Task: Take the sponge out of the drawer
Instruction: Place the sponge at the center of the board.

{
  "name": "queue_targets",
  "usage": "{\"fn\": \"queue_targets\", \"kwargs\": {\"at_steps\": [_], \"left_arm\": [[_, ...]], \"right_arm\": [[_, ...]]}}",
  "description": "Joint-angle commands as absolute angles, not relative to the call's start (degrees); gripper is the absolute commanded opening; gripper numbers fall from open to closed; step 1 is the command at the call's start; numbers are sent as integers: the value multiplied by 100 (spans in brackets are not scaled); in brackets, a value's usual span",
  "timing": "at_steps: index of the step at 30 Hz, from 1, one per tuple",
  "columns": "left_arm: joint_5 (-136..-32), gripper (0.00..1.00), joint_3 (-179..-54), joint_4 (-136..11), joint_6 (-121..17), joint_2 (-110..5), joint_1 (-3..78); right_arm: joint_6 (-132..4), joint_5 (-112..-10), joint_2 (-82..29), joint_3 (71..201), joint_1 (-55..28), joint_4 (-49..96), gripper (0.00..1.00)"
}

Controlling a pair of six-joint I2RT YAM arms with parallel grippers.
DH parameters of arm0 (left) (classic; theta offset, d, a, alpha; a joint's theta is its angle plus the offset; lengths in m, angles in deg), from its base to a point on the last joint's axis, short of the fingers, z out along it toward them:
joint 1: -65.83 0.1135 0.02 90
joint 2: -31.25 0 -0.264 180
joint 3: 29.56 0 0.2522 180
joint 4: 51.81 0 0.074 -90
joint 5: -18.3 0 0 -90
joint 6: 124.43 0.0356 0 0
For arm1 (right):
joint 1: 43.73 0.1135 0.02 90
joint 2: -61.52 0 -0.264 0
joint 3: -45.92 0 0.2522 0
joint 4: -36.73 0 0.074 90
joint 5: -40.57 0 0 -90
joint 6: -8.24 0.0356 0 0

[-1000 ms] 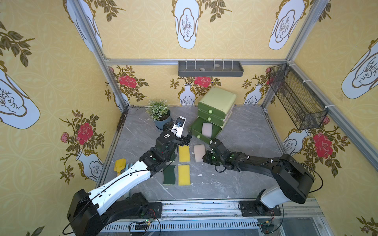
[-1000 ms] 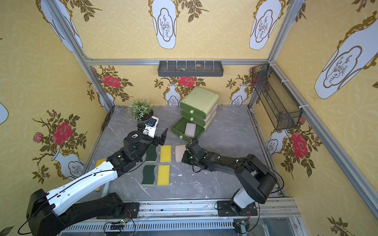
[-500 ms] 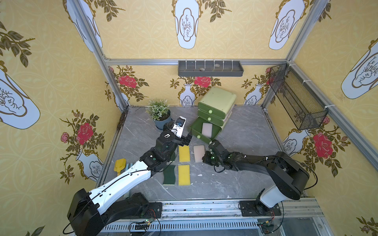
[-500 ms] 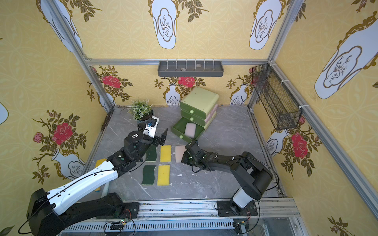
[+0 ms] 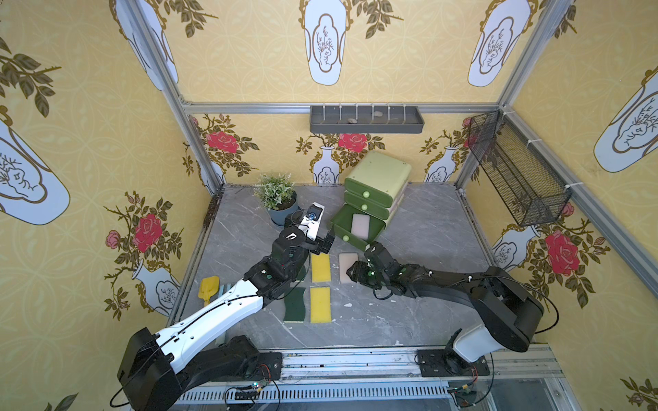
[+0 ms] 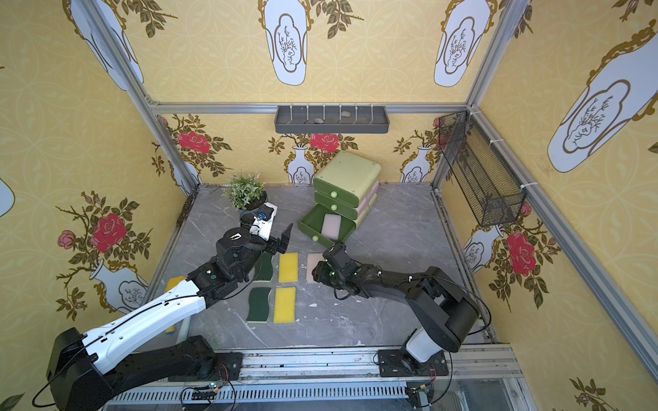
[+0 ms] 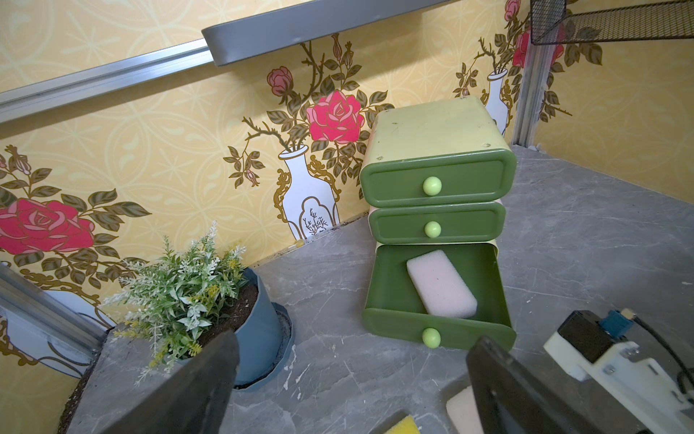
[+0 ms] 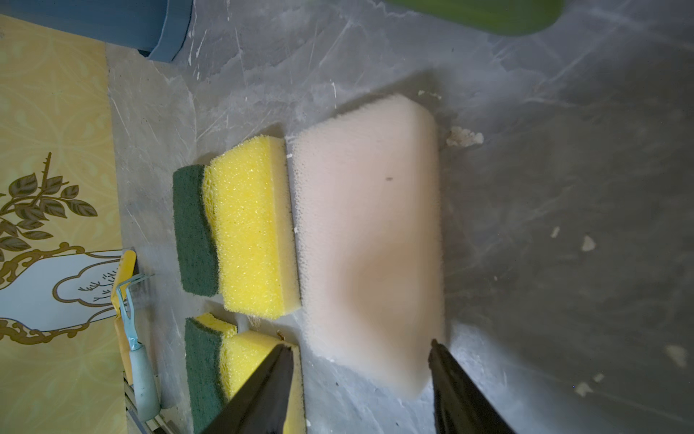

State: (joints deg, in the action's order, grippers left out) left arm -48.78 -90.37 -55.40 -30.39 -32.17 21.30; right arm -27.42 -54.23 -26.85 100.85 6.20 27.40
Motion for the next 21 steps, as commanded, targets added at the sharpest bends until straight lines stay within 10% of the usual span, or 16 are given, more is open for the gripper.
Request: {"fn": "queue_targets", "kwargs": {"at_steps": [1,21], "left_arm": [[-4841,100,-8982,-5362,-3047,-3246,2136],[-4841,100,-8976,-5349,-3038,-3265,2136]], "right_arm": [[-2853,-5320,-2570,10173,597,2523,67],[-3729,-5641,-2252,11165,-891,2081,76]]}}
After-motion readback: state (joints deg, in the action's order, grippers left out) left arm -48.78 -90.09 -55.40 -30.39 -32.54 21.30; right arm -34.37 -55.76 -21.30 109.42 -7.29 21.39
